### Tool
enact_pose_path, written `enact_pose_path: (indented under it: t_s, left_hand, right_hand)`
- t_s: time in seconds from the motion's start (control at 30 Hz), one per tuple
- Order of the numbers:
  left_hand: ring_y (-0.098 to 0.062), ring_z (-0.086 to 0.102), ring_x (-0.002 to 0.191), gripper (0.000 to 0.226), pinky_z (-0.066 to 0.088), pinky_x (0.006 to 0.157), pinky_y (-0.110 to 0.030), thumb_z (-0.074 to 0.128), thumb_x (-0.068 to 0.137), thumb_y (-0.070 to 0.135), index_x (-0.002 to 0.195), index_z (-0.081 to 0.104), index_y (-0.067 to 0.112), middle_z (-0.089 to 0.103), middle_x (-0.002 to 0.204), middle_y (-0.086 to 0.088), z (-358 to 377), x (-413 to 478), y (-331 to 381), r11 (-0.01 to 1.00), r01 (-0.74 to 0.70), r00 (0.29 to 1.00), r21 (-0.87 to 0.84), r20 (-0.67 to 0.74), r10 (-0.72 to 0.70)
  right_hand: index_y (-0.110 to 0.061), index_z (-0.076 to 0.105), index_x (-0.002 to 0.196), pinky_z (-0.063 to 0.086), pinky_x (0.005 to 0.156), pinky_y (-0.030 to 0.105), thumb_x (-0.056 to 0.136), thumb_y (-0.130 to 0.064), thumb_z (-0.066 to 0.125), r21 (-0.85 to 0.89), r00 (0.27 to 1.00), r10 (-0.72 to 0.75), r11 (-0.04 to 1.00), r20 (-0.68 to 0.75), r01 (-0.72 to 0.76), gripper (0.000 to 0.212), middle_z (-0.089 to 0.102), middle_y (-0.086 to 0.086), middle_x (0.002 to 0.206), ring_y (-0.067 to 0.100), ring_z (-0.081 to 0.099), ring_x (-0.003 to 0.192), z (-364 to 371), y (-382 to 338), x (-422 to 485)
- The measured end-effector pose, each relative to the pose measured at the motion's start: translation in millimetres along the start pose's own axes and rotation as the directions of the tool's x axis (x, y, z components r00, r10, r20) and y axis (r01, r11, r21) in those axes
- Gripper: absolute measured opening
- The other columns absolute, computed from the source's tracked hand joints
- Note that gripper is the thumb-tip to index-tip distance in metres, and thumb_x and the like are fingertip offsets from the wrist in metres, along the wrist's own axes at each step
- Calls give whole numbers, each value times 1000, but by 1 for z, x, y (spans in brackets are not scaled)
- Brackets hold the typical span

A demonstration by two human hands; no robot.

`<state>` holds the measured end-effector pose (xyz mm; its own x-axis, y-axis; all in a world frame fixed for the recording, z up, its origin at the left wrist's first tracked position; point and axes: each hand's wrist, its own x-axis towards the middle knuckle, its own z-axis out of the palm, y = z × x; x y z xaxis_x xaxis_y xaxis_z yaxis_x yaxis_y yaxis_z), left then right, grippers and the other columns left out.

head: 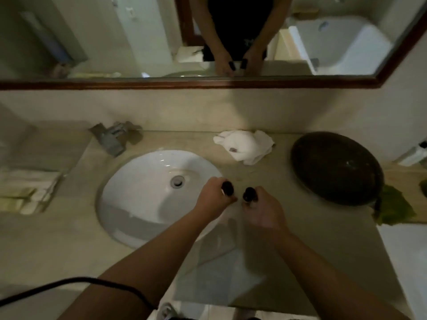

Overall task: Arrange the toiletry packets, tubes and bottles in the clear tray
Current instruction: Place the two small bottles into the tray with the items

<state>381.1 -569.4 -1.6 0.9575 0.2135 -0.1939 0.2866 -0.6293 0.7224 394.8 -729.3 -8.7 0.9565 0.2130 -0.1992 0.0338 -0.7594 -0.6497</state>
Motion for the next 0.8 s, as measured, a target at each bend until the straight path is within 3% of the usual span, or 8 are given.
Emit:
enact_pose_path:
  t_s: [0.1,0.2,0.27,0.33,0.47,0.63,0.8]
  left_hand:
    - [-19,60,77,25,52,70,-37,80,65,25,81,64,16,63,84,-4,-55,-26,-24,996,45,992,-71,-112,-53]
    - [-8,58,64,21,45,57,-25,79,64,24,65,58,25,61,67,7,-123,-68,-56,988,117,971,-98,-196,-135]
    - [-14,60,62,20,47,54,-31,78,62,24,65,59,20,62,64,4,-167,-99,-86,985,157,951,-76,-256,-172]
    - [-19,62,66,26,50,59,-37,78,60,27,73,60,13,64,70,-3,-209,-130,-122,975,205,924,-90,-311,-223]
    - [-14,52,63,29,41,57,-25,79,64,20,78,54,19,57,71,5,-282,-188,-196,961,218,878,-167,-396,-268]
    - [-16,60,84,32,47,71,-28,79,70,18,99,66,18,64,95,0,-343,-229,-270,964,238,870,-116,-417,-265]
    - [-15,62,80,22,50,71,-32,78,71,24,92,71,22,66,89,1,-383,-232,-312,964,237,854,-124,-446,-267]
  right_hand:
    - [-24,54,93,54,68,40,83,-37,60,21,984,-164,986,68,163,17,66,-2,84,23,63,77,26,-58,-5]
    - [-21,54,90,52,67,38,84,-30,63,82,943,-317,947,102,310,14,67,-2,84,22,63,79,62,-121,-23]
    - [-23,55,97,53,72,37,85,-31,61,99,911,-379,925,164,367,16,67,-6,89,17,63,83,91,-165,-41]
    - [-24,52,92,54,72,38,84,-32,61,74,884,-412,911,220,406,14,66,-4,88,18,63,81,123,-203,-62]
    - [-23,53,89,52,69,36,82,-34,62,47,829,-471,876,301,480,16,64,-2,85,19,60,76,190,-270,-98]
    - [-25,57,94,54,71,40,81,-40,64,81,795,-514,851,322,518,21,67,0,86,20,62,79,253,-331,-122]
    - [-26,51,84,45,60,35,83,-38,63,56,771,-541,829,337,557,17,59,-1,73,19,57,67,286,-371,-124]
